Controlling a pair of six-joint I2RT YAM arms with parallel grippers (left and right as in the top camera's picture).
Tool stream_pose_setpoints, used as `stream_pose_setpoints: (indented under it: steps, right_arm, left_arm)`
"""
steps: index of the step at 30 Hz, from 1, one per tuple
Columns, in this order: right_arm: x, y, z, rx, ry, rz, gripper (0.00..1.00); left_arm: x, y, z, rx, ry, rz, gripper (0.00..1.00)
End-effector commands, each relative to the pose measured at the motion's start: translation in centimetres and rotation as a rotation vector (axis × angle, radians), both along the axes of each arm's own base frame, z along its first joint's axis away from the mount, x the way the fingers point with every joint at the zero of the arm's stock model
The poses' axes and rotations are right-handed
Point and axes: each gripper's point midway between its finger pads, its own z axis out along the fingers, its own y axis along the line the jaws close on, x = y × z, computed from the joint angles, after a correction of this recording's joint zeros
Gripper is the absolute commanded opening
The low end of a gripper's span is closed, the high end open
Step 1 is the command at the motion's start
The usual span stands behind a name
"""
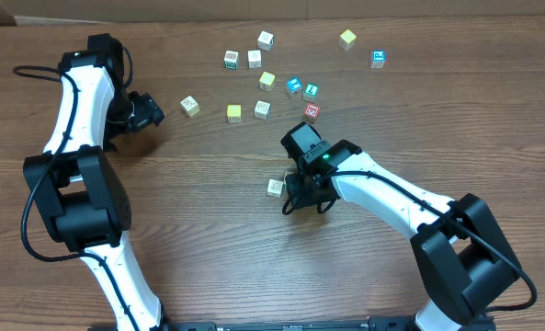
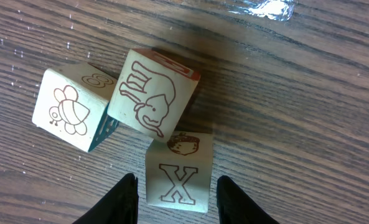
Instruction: Form a circle
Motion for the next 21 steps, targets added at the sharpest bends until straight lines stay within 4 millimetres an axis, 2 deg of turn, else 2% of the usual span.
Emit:
stream_pose_setpoints:
  steps: [1, 16, 21]
  right_arm:
    - [-0.15, -0.11, -0.36, -0.008, 0.001, -0.003, 0.39]
    - [-0.04, -0.03, -0.36, -0.004, -0.004, -0.003, 0.4]
    - [-0.45, -0.32, -0.92, -0.009, 0.006, -0.013, 0.4]
  left_arm:
    - [-0.11, -0.32, -0.61, -0.004, 0.014, 0.014, 1.0]
    - [-0.11, -0.32, -0.61, -0.004, 0.014, 0.014, 1.0]
    - [-0.11, -0.32, -0.61, -0.004, 0.014, 0.014, 1.0]
